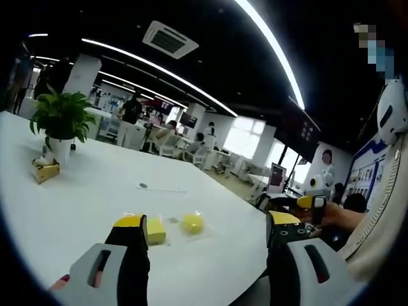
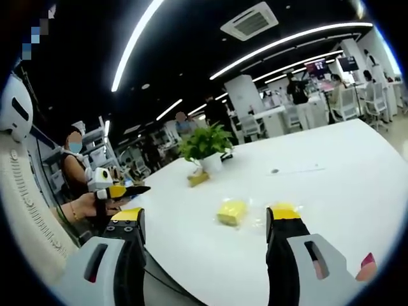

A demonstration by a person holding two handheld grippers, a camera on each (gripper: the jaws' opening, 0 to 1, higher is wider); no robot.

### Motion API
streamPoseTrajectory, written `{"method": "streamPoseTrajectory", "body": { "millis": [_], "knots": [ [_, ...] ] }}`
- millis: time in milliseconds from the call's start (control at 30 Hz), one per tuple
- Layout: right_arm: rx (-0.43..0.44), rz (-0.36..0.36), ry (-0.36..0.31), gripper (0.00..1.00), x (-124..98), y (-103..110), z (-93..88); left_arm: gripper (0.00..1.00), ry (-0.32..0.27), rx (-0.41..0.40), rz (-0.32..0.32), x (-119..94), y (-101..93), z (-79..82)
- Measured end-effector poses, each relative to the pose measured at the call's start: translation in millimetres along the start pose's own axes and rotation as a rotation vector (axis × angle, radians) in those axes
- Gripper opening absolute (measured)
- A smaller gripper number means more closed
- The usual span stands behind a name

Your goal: Compare the silicone blocks by pressing each to a similar depth, holding the contact briefly, and releasing to observe deformation and rebound differences across the visible hardness samples.

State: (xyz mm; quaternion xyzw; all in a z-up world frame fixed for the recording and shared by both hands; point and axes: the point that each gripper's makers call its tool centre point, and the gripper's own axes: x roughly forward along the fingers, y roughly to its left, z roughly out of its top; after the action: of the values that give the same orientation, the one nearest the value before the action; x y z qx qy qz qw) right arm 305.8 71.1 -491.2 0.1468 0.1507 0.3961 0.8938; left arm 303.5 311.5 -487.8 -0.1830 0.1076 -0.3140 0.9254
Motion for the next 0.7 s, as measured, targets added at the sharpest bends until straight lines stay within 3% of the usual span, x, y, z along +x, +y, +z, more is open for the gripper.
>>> {"method": "streamPoseTrajectory", "body": {
  "millis": [700],
  "knots": [
    [0.013, -0.04, 0.012, 0.72, 0.8, -19.6, -1.9, 0.78, 0.046, -0.009, 0.039, 11.0, 21.3, -4.5]
  ]
}}
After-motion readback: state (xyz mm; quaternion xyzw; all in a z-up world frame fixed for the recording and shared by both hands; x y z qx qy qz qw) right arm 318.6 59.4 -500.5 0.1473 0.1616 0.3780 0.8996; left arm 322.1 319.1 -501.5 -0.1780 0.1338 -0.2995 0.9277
